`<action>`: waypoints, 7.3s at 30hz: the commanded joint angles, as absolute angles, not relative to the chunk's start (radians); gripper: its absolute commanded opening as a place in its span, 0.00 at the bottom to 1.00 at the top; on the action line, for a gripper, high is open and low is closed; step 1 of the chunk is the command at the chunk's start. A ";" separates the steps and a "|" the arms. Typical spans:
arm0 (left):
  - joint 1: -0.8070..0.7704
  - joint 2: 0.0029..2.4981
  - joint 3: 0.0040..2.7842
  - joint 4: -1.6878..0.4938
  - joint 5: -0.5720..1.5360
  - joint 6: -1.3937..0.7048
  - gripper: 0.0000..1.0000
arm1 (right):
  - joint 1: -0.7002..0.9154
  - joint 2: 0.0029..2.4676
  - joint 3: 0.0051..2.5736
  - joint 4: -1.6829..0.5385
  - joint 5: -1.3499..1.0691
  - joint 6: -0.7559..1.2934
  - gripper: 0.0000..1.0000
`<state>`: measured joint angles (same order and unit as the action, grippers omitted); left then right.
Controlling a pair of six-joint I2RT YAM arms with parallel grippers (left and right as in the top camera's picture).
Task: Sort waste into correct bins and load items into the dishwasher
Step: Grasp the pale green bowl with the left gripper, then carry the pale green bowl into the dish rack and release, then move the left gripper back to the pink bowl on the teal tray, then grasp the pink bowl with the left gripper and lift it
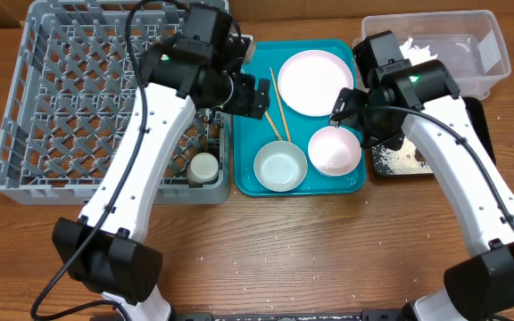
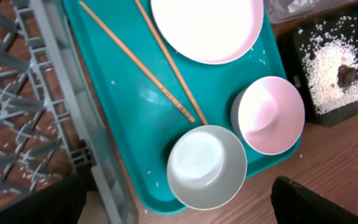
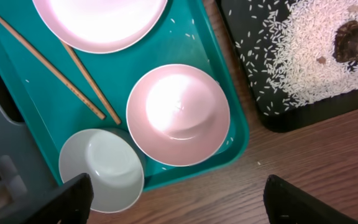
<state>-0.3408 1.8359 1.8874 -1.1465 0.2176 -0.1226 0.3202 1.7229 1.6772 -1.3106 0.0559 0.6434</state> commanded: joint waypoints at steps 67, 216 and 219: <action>-0.385 2.013 2.049 -1.119 -0.507 -0.121 0.04 | 0.314 1.717 1.673 -1.284 0.062 0.663 1.00; -0.673 2.325 1.948 -0.930 0.014 -0.247 0.68 | -0.181 1.406 1.830 -1.491 -0.002 0.667 1.00; -0.661 2.326 1.948 -0.918 0.016 -0.247 0.52 | -0.181 1.406 1.830 -1.491 -0.002 0.667 1.00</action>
<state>-0.6769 2.3165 1.9488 -0.9295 0.0353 -0.2554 -0.1768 1.4128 1.8168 -1.4929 -0.0086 0.6617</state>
